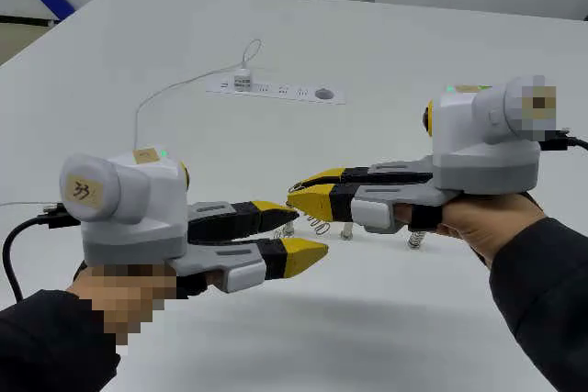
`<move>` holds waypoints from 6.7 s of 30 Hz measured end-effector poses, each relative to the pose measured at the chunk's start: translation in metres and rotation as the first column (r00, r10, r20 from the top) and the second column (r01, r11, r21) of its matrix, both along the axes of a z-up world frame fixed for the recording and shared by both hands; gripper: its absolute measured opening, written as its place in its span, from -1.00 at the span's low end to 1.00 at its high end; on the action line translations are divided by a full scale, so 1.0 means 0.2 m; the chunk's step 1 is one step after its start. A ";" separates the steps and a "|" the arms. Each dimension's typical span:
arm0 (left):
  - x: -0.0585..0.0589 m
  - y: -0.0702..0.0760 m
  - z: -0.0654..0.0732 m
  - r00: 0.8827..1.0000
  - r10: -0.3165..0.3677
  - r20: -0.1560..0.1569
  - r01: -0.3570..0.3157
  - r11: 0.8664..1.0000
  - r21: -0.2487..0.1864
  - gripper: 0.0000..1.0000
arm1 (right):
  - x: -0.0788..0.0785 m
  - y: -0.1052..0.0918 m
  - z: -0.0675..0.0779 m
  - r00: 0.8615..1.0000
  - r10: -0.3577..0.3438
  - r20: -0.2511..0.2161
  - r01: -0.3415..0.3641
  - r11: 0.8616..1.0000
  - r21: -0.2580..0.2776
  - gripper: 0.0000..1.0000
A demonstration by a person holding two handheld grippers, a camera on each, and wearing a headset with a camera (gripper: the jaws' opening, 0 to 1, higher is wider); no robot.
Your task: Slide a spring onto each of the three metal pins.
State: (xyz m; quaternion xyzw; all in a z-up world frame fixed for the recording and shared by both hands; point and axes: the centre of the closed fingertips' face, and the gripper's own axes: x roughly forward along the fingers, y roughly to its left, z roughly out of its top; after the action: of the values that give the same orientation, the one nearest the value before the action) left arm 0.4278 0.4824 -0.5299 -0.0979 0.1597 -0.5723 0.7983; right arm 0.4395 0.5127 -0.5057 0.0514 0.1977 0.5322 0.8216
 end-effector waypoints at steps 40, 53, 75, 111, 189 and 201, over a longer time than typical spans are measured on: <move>-0.05 -0.03 0.01 0.987 -0.079 0.140 0.069 0.994 0.079 -0.76 | -0.10 -0.05 0.04 0.985 0.105 0.135 -0.081 0.982 -0.173 -0.78; -0.03 0.00 -0.03 0.990 -0.049 0.135 0.033 0.992 0.120 -0.33 | -0.04 -0.12 0.02 0.984 0.066 0.163 -0.029 0.975 -0.218 -0.78; -0.07 0.05 -0.11 0.976 -0.087 0.199 0.036 0.968 0.247 -0.13 | 0.28 -0.41 -0.18 0.964 -0.158 0.214 0.228 0.904 -0.361 -0.77; -0.06 0.07 -0.13 0.981 -0.069 0.182 0.022 0.969 0.247 -0.14 | 0.43 -0.47 -0.49 0.950 -0.279 0.139 0.311 0.874 -0.373 -0.77; -0.03 0.15 -0.16 0.986 -0.029 0.166 -0.014 0.967 0.253 -0.14 | 0.31 -0.15 -0.90 0.997 -0.080 0.002 0.069 0.839 -0.540 -0.75; -0.03 0.15 -0.22 0.986 -0.044 0.161 -0.004 0.957 0.291 -0.16 | 0.17 -0.16 -0.79 1.000 0.021 0.014 -0.009 0.813 -0.582 -0.77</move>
State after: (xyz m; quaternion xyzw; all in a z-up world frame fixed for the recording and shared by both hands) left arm 0.4227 0.5132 -0.5739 0.0697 0.1759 -0.5570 0.8087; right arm 0.4731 0.4799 -0.6628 -0.2090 0.3434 0.4531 0.7957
